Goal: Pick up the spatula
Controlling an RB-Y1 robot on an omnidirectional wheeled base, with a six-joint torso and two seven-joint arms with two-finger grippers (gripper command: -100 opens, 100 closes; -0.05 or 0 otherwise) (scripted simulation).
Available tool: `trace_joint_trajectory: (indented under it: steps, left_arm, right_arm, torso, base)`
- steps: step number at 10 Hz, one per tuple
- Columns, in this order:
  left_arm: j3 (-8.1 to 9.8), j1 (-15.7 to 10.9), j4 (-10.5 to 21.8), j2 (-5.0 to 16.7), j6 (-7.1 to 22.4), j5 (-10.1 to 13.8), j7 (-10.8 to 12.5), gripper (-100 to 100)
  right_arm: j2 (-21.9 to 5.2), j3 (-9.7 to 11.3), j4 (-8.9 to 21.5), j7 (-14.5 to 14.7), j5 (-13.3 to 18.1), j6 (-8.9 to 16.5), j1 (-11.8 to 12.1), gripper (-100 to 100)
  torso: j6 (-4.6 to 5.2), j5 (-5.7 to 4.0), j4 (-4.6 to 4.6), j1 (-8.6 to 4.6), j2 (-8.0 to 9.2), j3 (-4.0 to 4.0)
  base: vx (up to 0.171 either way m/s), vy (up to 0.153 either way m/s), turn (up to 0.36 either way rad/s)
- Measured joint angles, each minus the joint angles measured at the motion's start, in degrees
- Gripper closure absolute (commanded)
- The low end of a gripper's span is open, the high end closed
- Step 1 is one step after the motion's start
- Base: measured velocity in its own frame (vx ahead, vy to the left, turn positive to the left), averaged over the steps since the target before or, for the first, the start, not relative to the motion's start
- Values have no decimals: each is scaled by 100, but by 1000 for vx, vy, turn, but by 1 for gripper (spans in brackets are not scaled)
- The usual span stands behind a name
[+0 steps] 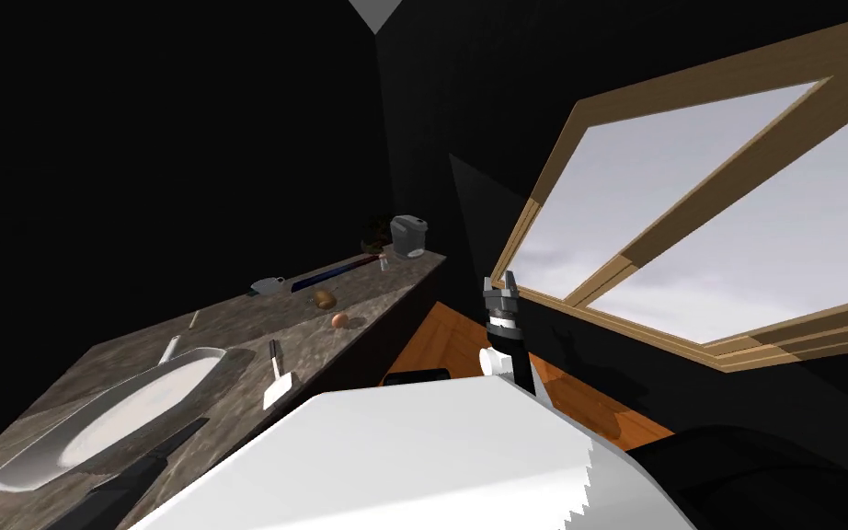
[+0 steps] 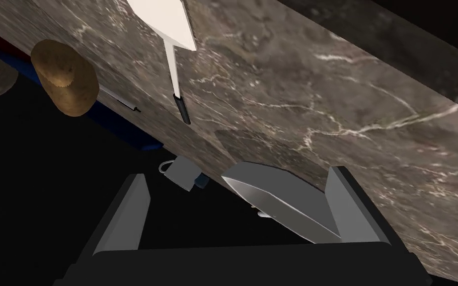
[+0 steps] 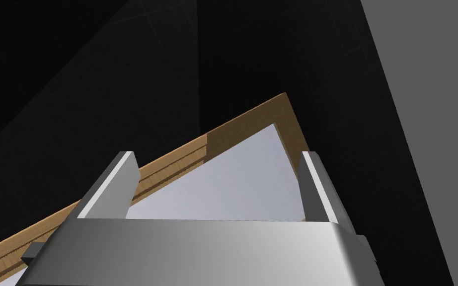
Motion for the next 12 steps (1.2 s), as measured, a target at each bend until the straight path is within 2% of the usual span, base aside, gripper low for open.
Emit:
trace_joint_trajectory:
  steps: [1,2,5,7,9,12]
  left_arm:
    - [-29,99,57,137,150,68,-15,-100]
    - [-98,198,260,365,216,157,6,-100]
    - [-165,549,357,646,399,284,23,-100]
    - [-267,698,423,859,710,373,24,-100]
    - [-342,810,573,1088,781,465,82,-100]
    - [-423,1182,678,1447,988,622,155,-100]
  right_arm:
    - [0,0,0,0,0,0,0,0]
    - [0,0,0,0,0,0,1,0]
    - [0,0,0,0,0,0,0,0]
    - [0,0,0,0,0,0,1,0]
    - [0,-1,0,0,0,0,1,0]
    - [0,-1,0,0,0,0,2,0]
  torso:
    - [4,1,-2,1,-7,-4]
    - [1,2,-3,5,-15,-9]
    - [1,0,-4,-2,-16,-9]
    - [-1,0,-6,-5,-27,-16]
    - [-3,-1,-1,-5,-6,-4]
    - [-5,0,-4,0,-17,-10]
  base:
    - [106,-11,-354]
    - [91,-3,-99]
    - [106,-15,-287]
    - [111,-15,-176]
    - [68,-3,-194]
    - [111,6,-239]
